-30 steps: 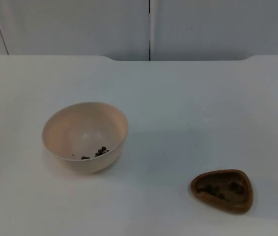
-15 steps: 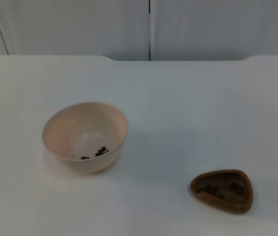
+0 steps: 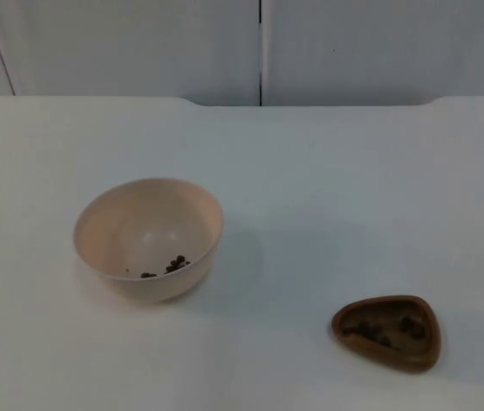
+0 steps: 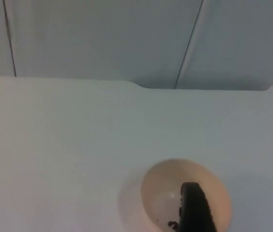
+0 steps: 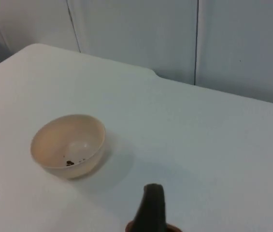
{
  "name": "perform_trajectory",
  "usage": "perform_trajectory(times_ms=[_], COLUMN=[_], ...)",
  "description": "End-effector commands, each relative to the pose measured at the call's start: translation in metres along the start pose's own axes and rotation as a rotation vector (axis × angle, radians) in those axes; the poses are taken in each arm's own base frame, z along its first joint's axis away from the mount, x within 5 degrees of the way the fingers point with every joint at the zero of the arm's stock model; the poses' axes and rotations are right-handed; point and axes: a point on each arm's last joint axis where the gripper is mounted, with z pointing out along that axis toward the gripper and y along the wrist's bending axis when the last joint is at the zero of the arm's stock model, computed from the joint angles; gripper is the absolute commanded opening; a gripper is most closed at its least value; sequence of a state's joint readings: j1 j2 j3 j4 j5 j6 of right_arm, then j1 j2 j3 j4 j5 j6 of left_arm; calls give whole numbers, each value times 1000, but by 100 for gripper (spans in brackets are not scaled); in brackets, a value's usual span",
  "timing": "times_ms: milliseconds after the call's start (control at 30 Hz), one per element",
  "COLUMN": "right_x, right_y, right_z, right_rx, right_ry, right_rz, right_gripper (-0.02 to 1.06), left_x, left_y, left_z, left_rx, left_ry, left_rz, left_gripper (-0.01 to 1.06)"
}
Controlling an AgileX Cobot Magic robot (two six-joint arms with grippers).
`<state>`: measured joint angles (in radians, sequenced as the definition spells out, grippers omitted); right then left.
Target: Pick up the bowl with the left hand and pour the coffee beans from the cup into the bowl with the right hand.
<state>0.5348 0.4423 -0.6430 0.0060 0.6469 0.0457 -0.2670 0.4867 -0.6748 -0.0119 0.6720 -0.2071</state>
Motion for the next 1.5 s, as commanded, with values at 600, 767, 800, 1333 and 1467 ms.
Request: perform_trajectory(times_ms=[600, 767, 800, 1333, 1467], right_x=[64, 70, 70, 86, 86], right_y=[-3, -4, -4, -4, -4], right_z=[-70, -76, -76, -62, -62], right_rx=[6, 5, 5, -1, -1], right_ry=[39, 30, 30, 116, 116], right_rz=[-103, -115, -115, -111, -111], right_gripper=[69, 69, 69, 69, 69], left_x=[67, 75, 75, 86, 96], left_y=[17, 19, 19, 21, 22], left_z=[-37, -49, -49, -64, -60], left_rx=[-30, -26, -26, -29, -29], left_ry=[-8, -39, -39, 7, 92], left_rz=[50, 76, 76, 130, 167], left_gripper=[50, 50, 50, 50, 50])
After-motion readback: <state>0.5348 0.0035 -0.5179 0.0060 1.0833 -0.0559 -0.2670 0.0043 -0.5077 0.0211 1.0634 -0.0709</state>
